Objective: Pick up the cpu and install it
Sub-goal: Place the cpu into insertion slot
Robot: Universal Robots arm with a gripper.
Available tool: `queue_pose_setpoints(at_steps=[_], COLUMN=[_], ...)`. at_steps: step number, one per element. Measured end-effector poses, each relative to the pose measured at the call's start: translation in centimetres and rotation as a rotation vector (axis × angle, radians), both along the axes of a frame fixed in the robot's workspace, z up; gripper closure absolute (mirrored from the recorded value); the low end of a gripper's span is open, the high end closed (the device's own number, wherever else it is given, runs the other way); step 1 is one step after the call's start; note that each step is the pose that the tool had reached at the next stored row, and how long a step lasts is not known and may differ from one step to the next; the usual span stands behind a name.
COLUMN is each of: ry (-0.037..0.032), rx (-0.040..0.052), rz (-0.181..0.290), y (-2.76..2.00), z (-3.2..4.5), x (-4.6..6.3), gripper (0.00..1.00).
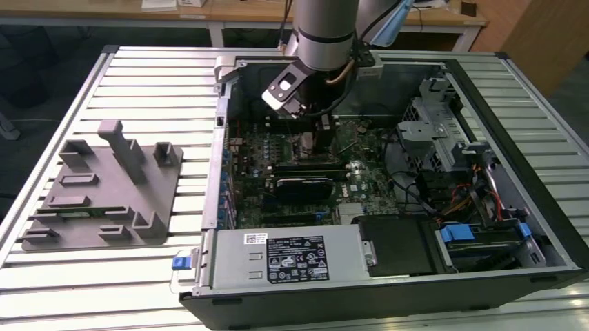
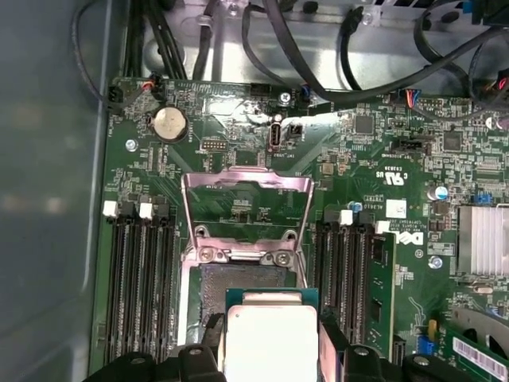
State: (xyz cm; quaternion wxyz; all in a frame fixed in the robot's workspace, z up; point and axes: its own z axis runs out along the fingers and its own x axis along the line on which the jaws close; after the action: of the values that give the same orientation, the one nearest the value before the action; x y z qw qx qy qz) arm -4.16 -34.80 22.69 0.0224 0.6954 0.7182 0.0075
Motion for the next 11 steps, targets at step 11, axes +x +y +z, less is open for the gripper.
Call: queue_pose_setpoints(at_steps=[11], ry=[0.0008], rx=[-0.0019], rz=[-0.004], y=[0.53], z=[-1.01], x=[0.0], gripper=[0.46])
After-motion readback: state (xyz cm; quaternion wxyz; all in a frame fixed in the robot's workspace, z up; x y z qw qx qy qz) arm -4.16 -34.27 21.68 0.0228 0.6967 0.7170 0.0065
